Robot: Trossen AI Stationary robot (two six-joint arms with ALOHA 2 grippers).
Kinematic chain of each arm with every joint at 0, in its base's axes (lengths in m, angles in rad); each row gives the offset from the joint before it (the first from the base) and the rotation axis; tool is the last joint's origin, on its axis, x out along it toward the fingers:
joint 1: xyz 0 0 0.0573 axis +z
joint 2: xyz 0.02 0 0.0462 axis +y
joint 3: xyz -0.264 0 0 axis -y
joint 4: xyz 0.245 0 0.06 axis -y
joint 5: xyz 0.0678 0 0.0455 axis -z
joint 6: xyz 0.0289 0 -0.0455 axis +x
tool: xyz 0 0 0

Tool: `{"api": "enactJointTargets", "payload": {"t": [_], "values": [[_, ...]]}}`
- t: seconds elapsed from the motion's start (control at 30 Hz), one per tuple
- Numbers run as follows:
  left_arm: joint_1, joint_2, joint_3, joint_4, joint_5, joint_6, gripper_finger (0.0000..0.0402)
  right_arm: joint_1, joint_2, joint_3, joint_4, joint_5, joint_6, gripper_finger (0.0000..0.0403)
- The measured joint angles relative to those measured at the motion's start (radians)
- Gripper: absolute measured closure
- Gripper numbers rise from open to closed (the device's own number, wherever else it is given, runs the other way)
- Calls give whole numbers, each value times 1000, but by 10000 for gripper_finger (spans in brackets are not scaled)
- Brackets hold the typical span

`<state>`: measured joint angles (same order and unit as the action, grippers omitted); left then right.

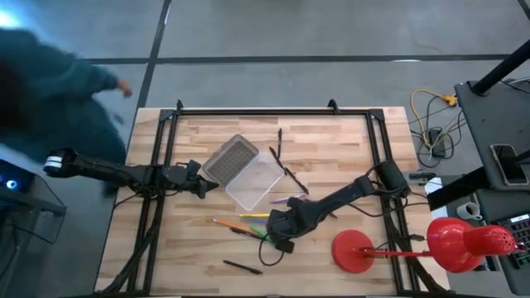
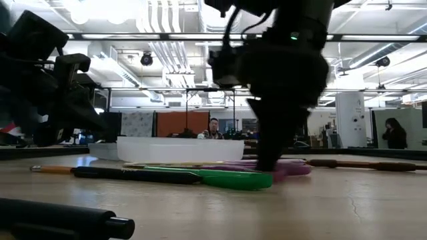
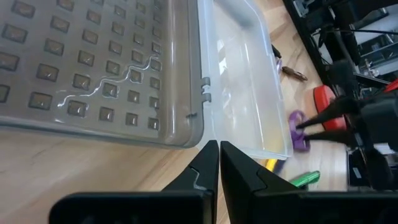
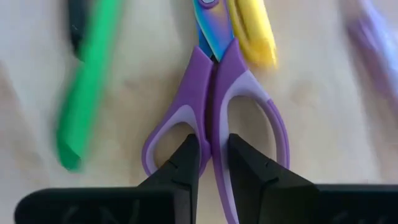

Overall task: Pick & place school supplies into a supply box
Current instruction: Put the violet scissors into the transparent supply box

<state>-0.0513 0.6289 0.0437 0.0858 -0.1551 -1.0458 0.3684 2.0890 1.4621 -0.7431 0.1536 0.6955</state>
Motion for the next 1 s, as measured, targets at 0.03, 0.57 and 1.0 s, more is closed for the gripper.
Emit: {"api": "enactJointTargets", "payload": {"t": [0.03, 0.57, 1.0], "values": [[0, 0, 0, 0, 0, 0, 402, -2, -15, -1, -20, 4, -2, 354], [0, -3, 7, 80, -1, -3, 402, -230, -221, 4, -186, 243, -799, 354], [1, -3, 114, 143, -64, 4, 402, -425, -199, 16, -66, 152, -1278, 354]]}}
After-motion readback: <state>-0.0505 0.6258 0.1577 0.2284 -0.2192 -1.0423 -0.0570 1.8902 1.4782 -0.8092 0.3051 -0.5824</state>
